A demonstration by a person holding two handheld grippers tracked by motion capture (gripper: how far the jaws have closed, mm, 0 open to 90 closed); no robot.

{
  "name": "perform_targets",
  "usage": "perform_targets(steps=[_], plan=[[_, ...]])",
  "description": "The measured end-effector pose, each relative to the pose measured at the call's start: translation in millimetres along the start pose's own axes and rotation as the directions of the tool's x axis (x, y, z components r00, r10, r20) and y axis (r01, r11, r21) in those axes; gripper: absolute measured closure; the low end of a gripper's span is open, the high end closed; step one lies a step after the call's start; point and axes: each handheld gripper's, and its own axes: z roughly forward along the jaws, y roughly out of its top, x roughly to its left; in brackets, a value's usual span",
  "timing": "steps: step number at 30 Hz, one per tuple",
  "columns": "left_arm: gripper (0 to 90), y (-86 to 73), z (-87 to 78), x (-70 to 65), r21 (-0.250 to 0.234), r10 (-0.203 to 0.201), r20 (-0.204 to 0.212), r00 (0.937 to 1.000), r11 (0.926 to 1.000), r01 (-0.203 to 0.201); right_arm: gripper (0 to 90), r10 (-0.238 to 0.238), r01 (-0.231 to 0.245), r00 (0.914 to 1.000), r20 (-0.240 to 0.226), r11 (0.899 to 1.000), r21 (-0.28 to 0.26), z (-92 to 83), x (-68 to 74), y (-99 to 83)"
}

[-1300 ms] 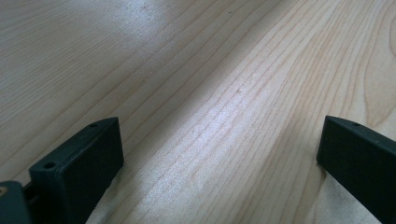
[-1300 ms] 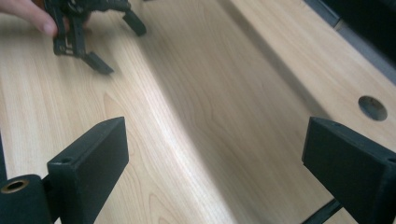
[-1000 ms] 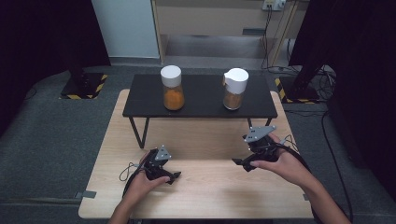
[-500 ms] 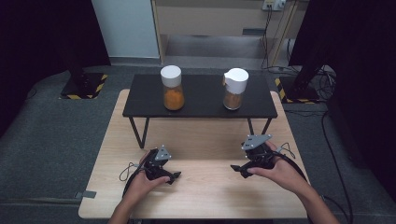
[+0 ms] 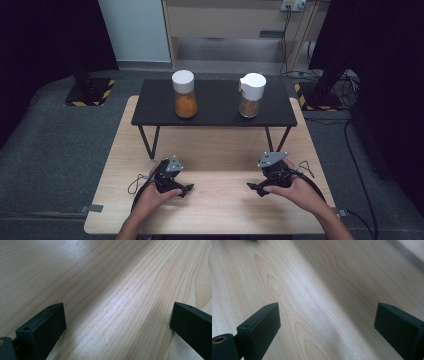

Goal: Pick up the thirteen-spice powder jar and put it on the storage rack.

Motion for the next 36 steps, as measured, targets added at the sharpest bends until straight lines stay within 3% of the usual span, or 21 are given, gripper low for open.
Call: perform_targets(steps=[15,26,32,36], plan=[[0.0,0.0,0.0,0.0,0.0,-0.001,0.0,1.0,1.0,0.001,7.6,0.069,-0.07,0.9965,0.047,0.997,0.039,21.5,-3.4,-35.0],[0.0,0.0,0.0,-0.1,0.0,0.0,0.0,1.0,1.0,0.0,6.8,0.163,-0.165,0.9813,0.103,0.986,0.019,22.8,-11.2,-61.9],[0.0,-0.1,0.0,0.0,0.0,0.0,0.0,1.0,1.0,0.0,3.0,0.22,-0.219,0.9712,0.092,0.976,-0.018,24.6,-15.1,-74.4],[0.0,0.0,0.0,0.0,0.0,0.0,0.0,1.0,1.0,0.0,2.1,0.229,-0.226,0.9685,0.097,0.973,-0.046,25.5,-12.1,-81.1]])
